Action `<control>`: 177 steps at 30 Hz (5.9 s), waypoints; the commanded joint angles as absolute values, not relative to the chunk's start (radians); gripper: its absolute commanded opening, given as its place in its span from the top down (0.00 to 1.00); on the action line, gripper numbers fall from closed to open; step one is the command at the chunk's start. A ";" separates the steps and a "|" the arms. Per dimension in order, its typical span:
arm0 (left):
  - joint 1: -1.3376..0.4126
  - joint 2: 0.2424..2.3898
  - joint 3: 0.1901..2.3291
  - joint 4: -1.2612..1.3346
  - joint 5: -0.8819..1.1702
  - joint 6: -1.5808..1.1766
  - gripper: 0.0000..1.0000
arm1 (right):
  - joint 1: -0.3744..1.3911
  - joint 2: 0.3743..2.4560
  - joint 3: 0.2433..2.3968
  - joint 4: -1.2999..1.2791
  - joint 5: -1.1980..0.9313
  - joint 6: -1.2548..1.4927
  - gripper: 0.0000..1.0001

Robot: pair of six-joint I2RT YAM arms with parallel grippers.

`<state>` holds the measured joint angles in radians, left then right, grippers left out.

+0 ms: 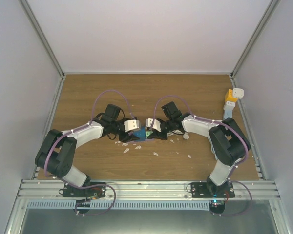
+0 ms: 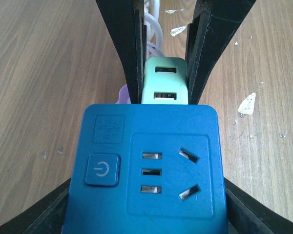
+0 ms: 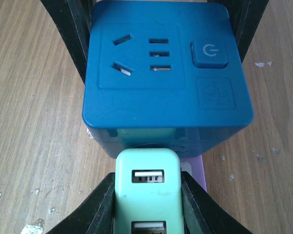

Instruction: Pull the plug off the socket

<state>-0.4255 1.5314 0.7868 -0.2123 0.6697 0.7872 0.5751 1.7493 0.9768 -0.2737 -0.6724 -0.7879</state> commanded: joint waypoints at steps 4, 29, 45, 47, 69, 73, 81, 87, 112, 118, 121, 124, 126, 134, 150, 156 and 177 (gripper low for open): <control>-0.454 1.439 0.790 -0.114 0.770 0.846 0.62 | 0.584 1.817 0.978 -0.331 -0.560 -0.761 0.99; -0.436 1.436 0.818 -0.111 0.811 0.792 0.63 | 0.584 1.825 0.979 -0.326 -0.545 -0.747 0.99; -0.408 1.462 0.849 -0.117 0.859 0.726 0.64 | 0.584 1.847 1.003 -0.325 -0.535 -0.729 0.99; -0.408 1.461 0.851 -0.124 0.874 0.731 0.64 | 0.585 1.847 1.005 -0.326 -0.536 -0.730 0.99; -0.404 1.396 0.814 -0.202 0.806 0.893 0.64 | 0.585 1.866 1.020 -0.336 -0.531 -0.723 0.99; -0.338 1.380 0.851 -0.279 0.816 0.896 0.63 | 0.585 1.865 1.020 -0.335 -0.534 -0.723 0.99; -0.159 1.365 0.989 -0.478 0.786 1.042 0.62 | 0.585 1.862 1.031 -0.336 -0.544 -0.710 1.00; -0.015 1.421 1.189 -0.683 0.733 1.185 0.60 | 0.585 1.855 1.025 -0.327 -0.542 -0.693 0.99; 0.221 1.835 1.638 -0.676 0.132 1.807 0.57 | 0.585 1.854 1.018 -0.305 -0.552 -0.651 0.99; 0.225 1.924 1.719 -0.781 0.010 1.963 0.57 | 0.585 1.858 1.030 -0.304 -0.551 -0.641 0.99; 0.225 1.967 1.762 -0.829 -0.062 1.992 0.57 | 0.585 1.862 1.035 -0.302 -0.549 -0.633 0.99; 0.225 2.001 1.775 -0.838 -0.118 2.014 0.56 | 0.585 1.865 1.038 -0.301 -0.550 -0.625 0.99; 0.225 2.020 1.771 -0.846 -0.156 2.031 0.56 | 0.586 1.865 1.041 -0.302 -0.551 -0.620 0.99; 0.212 2.050 1.692 -0.824 -0.272 2.032 0.53 | 0.585 1.864 1.043 -0.307 -0.552 -0.611 0.99; 0.158 2.109 1.601 -0.754 -0.365 1.955 0.30 | 0.586 1.870 1.043 -0.310 -0.560 -0.602 0.99; 0.154 2.105 1.608 -0.764 -0.336 1.926 0.11 | 0.587 1.872 1.046 -0.307 -0.558 -0.600 0.99; 0.113 1.929 1.807 -0.906 0.032 1.522 0.01 | 0.632 1.889 1.082 -0.339 -0.489 -0.635 0.99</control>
<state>0.1493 1.9934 1.7786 -0.8932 -0.0917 1.6493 0.6090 1.8252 1.0885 -0.2844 -0.6025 -0.6201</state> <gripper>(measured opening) 0.990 0.275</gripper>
